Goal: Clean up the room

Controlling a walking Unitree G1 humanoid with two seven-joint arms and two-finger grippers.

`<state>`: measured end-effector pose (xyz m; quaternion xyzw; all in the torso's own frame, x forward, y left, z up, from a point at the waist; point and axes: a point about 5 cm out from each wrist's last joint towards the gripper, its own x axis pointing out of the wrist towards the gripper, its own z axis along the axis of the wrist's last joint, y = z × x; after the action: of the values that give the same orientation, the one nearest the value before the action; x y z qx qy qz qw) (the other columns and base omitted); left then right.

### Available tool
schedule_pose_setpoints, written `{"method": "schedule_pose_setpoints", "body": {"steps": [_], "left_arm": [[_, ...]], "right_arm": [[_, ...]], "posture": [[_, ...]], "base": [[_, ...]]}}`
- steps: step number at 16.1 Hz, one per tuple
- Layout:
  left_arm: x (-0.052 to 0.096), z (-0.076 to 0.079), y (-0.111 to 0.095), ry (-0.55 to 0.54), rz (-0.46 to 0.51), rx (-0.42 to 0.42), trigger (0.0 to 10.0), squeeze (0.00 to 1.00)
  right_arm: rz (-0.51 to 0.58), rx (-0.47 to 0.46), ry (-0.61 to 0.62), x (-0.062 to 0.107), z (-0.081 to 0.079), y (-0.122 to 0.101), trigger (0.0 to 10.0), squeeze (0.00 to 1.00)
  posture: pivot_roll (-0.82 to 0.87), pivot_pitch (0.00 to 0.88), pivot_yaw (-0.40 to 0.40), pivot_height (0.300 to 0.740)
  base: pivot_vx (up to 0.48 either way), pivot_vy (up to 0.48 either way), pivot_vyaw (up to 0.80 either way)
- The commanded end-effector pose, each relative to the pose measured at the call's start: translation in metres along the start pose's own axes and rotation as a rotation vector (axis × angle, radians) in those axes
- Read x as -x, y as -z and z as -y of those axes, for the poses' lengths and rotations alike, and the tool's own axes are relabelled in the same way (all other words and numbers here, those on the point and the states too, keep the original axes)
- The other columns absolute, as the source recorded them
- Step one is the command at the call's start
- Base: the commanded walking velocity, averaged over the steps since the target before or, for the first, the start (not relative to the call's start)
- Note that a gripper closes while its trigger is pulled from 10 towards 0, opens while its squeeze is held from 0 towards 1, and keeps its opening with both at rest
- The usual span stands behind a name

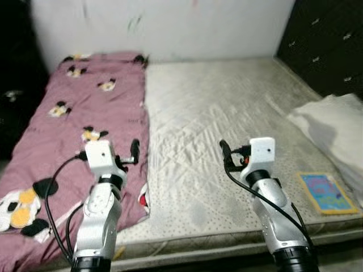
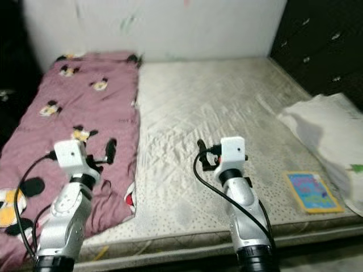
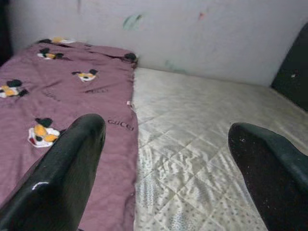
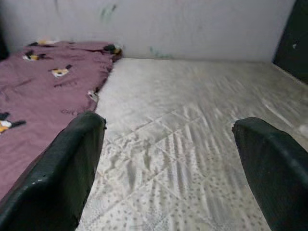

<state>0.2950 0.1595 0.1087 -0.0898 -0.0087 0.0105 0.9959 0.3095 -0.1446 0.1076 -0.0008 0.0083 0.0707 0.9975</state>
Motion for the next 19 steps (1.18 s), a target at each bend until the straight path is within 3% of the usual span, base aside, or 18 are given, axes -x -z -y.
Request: {"method": "schedule_pose_setpoints", "body": {"steps": [1, 3, 7, 11, 16, 19], "left_arm": [[-0.0005, -0.0044, -0.0036, -0.004, 0.010, -0.018, 10.0, 0.00], [-0.0007, -0.0044, -0.0036, -0.002, 0.009, -0.011, 10.0, 0.00], [0.0002, -0.0040, -0.0027, 0.006, 0.002, -0.005, 10.0, 0.00], [-0.0004, -0.0034, -0.0034, 0.009, 0.004, -0.006, 10.0, 0.00], [-0.0007, -0.0024, -0.0042, 0.018, 0.008, -0.005, 10.0, 0.00], [-0.0006, -0.0010, -0.0034, 0.018, 0.007, 0.016, 10.0, 0.00]], "right_arm": [[0.020, -0.006, -0.015, -0.0023, -0.0045, -0.0053, 10.0, 0.00], [0.023, -0.007, -0.011, -0.0021, -0.0040, -0.0057, 10.0, 0.00], [0.028, -0.004, -0.008, -0.0025, -0.0035, -0.0068, 10.0, 0.00], [0.020, -0.007, -0.008, -0.0025, -0.0050, -0.0049, 10.0, 0.00], [0.014, -0.007, -0.011, -0.0024, -0.0053, -0.0039, 10.0, 0.00], [0.012, 0.018, -0.021, -0.0023, -0.0064, -0.0034, 10.0, 0.00]], "posture": [[0.00, 0.024, -0.002, 0.740], [0.00, 0.027, 0.000, 0.740], [0.00, 0.034, 0.001, 0.740], [0.00, 0.035, 0.002, 0.740], [0.00, 0.034, 0.003, 0.740], [-0.01, 0.035, 0.001, 0.740]], "base": [[0.000, 0.000, 0.00], [0.000, 0.135, 0.00], [0.000, 0.480, 0.74], [0.000, 0.470, 0.00], [0.000, 0.000, 0.00], [0.000, 0.442, 0.42]]}}
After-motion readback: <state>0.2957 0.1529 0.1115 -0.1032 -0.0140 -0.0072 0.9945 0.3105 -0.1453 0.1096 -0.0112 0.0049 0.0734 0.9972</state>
